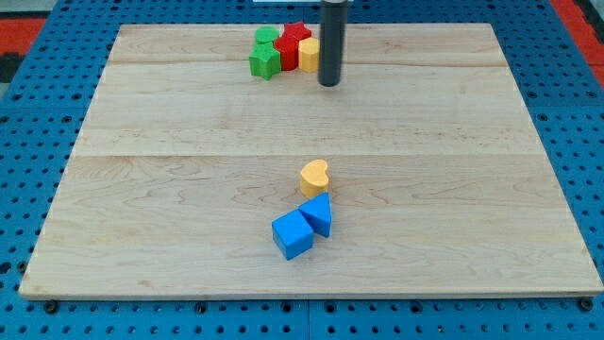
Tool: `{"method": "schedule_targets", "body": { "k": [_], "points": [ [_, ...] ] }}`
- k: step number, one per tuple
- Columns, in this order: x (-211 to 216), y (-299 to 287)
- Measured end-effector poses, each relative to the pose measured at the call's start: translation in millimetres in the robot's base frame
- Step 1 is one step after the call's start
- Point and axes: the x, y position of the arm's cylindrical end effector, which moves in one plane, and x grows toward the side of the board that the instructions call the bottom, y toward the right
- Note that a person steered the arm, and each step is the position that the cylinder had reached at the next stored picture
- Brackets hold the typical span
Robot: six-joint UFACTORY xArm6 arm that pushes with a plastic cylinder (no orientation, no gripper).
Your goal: Move blue triangle at the bottom of red circle
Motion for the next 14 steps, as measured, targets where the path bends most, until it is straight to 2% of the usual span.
{"method": "schedule_targets", "body": {
  "k": [1, 3, 4, 5, 6, 7, 8, 10, 11, 14],
  "points": [
    [-24, -6],
    [-26, 12],
    [-17, 67],
    [67, 109],
    [168, 100],
    [224, 79],
    [241, 45],
    [209, -96],
    [211, -118],
    [207, -134]
  ]
}}
